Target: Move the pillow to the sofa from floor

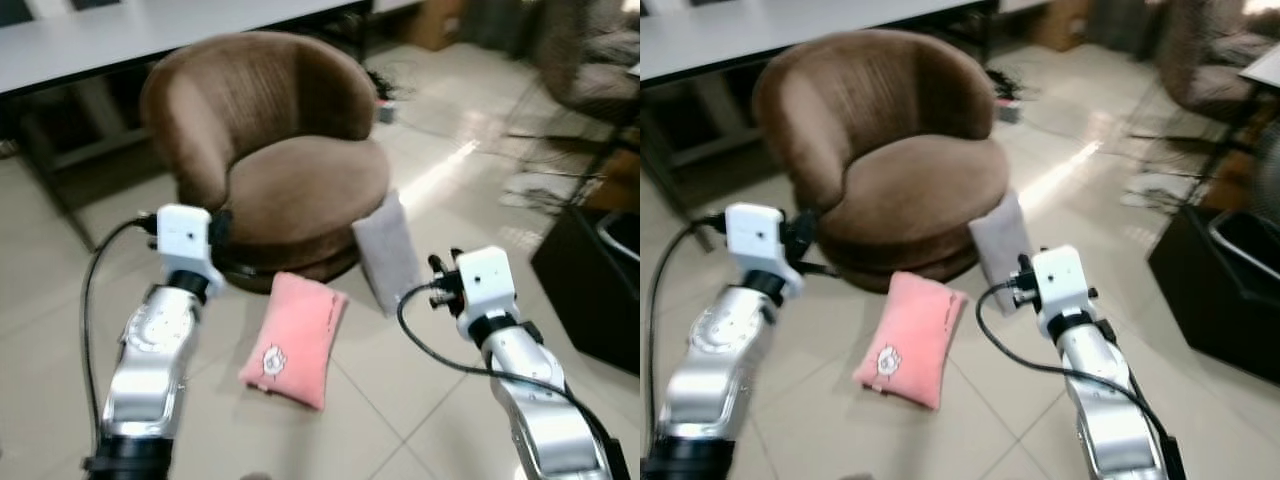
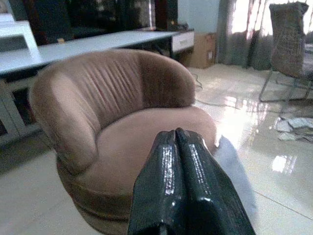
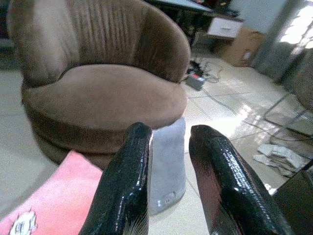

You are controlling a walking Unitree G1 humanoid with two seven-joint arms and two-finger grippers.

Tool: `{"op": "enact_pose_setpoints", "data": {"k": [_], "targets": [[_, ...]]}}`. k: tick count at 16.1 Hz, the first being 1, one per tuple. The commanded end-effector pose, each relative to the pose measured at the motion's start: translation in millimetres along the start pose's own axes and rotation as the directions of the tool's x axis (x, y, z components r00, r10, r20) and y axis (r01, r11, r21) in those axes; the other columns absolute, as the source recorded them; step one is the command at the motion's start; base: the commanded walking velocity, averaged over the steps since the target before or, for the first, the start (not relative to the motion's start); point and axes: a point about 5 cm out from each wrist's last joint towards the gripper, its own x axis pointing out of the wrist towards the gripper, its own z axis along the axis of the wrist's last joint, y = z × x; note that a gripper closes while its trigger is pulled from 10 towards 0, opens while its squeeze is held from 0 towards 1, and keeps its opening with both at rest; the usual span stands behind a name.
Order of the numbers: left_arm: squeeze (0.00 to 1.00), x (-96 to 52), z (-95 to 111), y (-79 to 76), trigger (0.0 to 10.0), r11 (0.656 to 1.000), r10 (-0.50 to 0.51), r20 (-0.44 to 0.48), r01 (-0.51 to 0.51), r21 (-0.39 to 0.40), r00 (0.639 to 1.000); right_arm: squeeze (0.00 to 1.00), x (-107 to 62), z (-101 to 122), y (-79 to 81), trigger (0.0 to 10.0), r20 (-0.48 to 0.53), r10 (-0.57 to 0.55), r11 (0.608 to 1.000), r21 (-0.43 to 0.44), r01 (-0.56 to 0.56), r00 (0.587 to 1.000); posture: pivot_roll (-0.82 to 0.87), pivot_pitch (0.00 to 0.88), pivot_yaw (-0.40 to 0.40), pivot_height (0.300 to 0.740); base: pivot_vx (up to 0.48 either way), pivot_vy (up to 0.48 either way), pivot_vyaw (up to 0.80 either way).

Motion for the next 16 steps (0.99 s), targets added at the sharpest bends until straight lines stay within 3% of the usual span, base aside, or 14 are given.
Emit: {"op": "enact_pose_setpoints", "data": {"k": [1,16], "targets": [[0.00,0.6,2.2,3.1,10.0,1.000,0.000,0.008,0.000,0.023,1.000,0.00,0.8,8.2,-1.2,10.0,0.035,-0.008,1.000,0.001,0.008,0.999,-0.12,0.000,0.062,0.740,0.000,-0.480,0.80],[0.00,3.5,1.9,1.0,10.0,1.000,-0.005,0.012,0.004,0.025,1.000,0.00,4.3,8.5,-1.4,10.0,0.051,-0.014,1.000,-0.017,0.015,0.999,-0.11,0.010,0.056,0.740,0.000,-0.480,0.80]]}}
